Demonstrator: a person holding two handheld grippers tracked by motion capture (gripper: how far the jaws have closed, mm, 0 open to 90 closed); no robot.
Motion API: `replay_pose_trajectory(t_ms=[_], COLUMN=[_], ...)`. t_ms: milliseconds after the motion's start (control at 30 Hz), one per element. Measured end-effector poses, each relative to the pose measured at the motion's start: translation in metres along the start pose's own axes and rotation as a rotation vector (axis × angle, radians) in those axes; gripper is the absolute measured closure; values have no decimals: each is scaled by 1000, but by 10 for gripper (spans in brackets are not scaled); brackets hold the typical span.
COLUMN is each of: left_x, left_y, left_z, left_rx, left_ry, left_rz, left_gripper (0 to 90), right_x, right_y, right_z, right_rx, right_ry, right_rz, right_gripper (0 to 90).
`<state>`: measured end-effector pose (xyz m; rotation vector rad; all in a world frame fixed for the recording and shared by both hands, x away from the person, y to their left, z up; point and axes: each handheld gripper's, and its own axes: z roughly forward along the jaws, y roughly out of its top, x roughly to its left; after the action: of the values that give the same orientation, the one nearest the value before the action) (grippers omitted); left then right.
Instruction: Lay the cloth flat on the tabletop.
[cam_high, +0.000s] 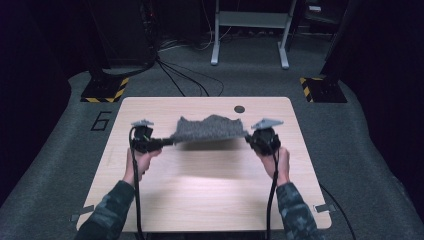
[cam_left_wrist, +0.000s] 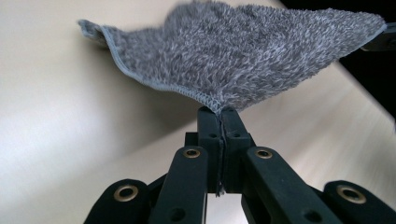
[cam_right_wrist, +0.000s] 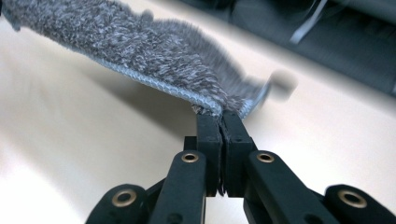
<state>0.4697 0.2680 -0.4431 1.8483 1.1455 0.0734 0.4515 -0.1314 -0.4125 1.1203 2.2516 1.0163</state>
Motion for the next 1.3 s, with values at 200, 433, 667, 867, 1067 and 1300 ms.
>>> replay_pose_trajectory(t_ms=[200,433,667,867,1067,1300], left_x=[5,-4,-7,-9,-17,-29], left_y=[-58,-81,-98,-91,-69,-67], left_z=[25,25,8,1,23,48], left_rx=[102,125,132,117,93,141], left_ry=[-39,-61,-92,-36,21,150], left_rz=[-78,-102,-107,-79,-60,55], left_gripper=[888,864,753,533,328,233], right_x=[15,26,34,28,4,-3], right_y=[-68,-89,-108,-121,-112,-106], right_z=[24,18,-8,-30,-26,4], right_rx=[111,139,164,167,120,166], right_ry=[40,45,64,57,-2,-49], right_rz=[68,78,98,138,206,202], right_gripper=[877,866,778,535,349,239])
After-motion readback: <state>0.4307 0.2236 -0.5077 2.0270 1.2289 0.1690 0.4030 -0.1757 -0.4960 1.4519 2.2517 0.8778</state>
